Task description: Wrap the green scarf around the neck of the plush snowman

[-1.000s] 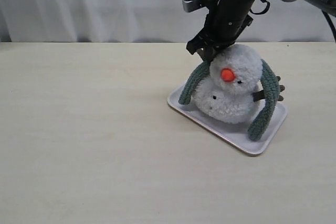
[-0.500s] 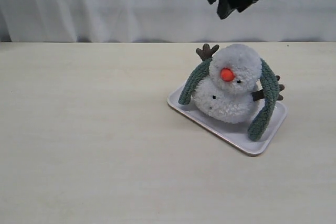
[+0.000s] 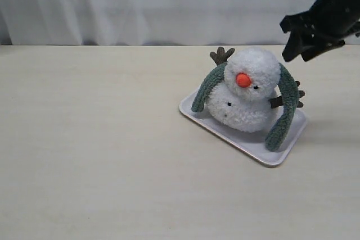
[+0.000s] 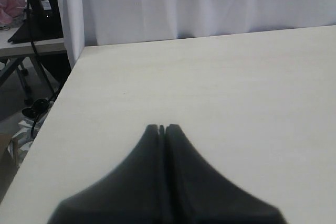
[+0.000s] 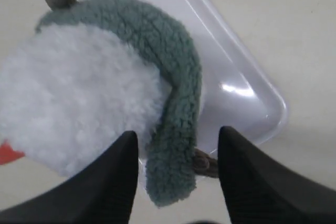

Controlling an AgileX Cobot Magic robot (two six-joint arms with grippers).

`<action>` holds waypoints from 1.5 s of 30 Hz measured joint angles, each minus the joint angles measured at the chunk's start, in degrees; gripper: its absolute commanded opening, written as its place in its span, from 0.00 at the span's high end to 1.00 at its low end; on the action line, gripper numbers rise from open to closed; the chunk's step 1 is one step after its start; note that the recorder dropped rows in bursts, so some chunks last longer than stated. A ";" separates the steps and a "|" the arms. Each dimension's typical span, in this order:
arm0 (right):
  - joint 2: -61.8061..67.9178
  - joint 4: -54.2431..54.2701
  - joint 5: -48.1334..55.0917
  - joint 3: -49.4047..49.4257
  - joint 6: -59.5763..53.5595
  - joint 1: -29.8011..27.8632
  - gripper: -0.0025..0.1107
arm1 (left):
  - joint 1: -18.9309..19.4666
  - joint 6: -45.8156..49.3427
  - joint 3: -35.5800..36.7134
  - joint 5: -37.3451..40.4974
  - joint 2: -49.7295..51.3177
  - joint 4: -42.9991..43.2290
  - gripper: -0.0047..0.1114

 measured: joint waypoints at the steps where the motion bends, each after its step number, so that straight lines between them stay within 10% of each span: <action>1: 0.00 0.14 0.00 1.80 -0.92 -0.31 0.57 | 0.00 0.00 0.00 0.00 0.00 0.00 0.96; 45: -19.97 17.59 -12.59 25.92 -11.01 -0.28 0.57 | 0.00 0.00 0.00 0.00 0.00 0.00 0.96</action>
